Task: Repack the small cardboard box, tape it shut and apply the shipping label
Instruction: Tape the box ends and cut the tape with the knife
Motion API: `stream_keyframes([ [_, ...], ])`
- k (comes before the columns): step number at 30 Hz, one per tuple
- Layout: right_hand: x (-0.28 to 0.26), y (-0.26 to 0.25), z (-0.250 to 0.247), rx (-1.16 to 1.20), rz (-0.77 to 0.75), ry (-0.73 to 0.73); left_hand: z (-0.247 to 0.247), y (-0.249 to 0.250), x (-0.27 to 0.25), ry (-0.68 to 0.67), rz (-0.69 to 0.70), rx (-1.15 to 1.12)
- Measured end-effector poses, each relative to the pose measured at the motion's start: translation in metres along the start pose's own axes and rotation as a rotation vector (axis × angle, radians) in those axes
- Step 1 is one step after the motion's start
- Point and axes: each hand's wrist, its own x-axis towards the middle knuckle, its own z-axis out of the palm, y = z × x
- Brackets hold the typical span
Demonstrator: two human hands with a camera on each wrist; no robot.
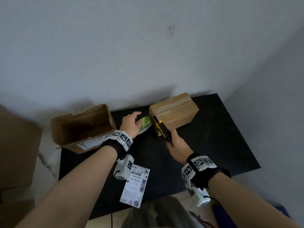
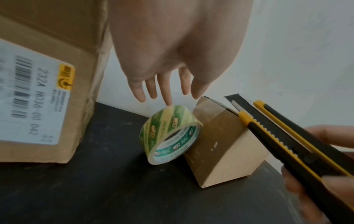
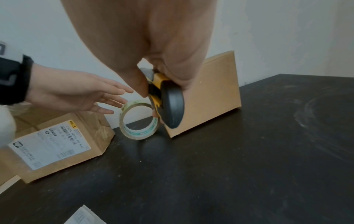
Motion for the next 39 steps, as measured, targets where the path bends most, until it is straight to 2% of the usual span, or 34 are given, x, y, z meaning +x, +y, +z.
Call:
stream_keyframes([
  [5,-0.001,-0.002,0.005,-0.026,0.04,-0.003,0.004,0.007,0.017,-0.087,-0.008,-0.128],
  [12,-0.003,-0.005,0.009,-0.04,0.079,-0.009,0.009,0.002,0.015,-0.175,-0.033,-0.127],
  [22,-0.005,-0.012,0.01,-0.204,0.052,-0.022,-0.002,0.011,0.005,-0.121,-0.083,-0.146],
  [26,-0.008,-0.013,0.01,-0.271,0.023,0.019,-0.004,0.014,0.006,-0.069,-0.072,-0.099],
  [31,-0.007,-0.018,0.015,-0.482,-0.064,0.076,-0.002,0.015,0.005,-0.047,-0.07,-0.059],
  [39,-0.014,-0.029,0.019,-0.585,-0.046,0.12,-0.001,0.016,0.004,-0.004,-0.065,-0.056],
])
